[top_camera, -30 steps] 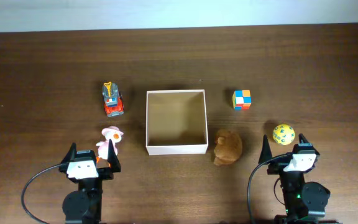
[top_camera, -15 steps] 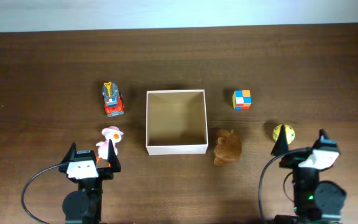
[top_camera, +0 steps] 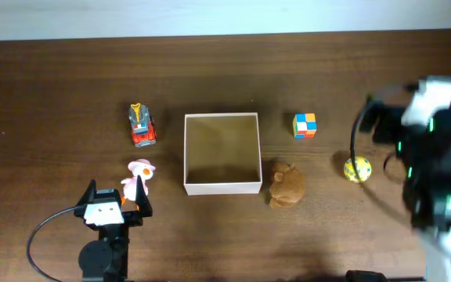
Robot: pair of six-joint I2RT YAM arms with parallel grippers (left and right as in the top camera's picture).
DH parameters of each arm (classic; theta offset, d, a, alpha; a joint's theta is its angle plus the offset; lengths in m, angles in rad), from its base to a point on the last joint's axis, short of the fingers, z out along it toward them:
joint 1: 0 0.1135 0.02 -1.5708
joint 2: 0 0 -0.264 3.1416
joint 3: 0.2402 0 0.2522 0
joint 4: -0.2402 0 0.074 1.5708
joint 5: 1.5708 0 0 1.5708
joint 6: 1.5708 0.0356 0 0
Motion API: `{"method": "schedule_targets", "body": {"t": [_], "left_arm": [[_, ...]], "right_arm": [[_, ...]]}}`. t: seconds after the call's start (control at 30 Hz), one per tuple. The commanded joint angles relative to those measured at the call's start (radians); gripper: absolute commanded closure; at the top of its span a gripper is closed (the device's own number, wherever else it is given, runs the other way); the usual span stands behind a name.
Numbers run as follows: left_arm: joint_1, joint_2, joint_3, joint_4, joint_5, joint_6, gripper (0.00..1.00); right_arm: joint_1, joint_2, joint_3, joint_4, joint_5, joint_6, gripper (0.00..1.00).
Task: Pack container
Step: 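Move the right gripper over the 2x2 colorful cube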
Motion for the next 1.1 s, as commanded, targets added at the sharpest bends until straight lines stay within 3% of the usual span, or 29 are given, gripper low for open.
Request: {"method": "schedule_targets", "body": {"t": [0.0,0.13,0.3,0.57,1.07], "left_arm": [[0.006,-0.010,-0.008,0.003,0.010,0.016,0.01],[0.006,-0.010,-0.008,0.003,0.010,0.016,0.01],[0.006,-0.010,-0.008,0.003,0.010,0.016,0.01],[0.006,-0.010,-0.008,0.003,0.010,0.016,0.01],[0.006,-0.010,-0.008,0.003,0.010,0.016,0.01]], "right_arm": [[0.006,0.166,0.185,-0.077,-0.114,0.008,0.01],[0.006,0.280,0.297,-0.122,-0.220,0.012,0.02],[0.008,0.330,0.305,-0.089,-0.311,-0.024,0.01],[0.126,0.412,0.307,-0.097,-0.069,-0.045,0.01],[0.211,0.608,0.310,-0.164,0.016,-0.052,0.01]]}}
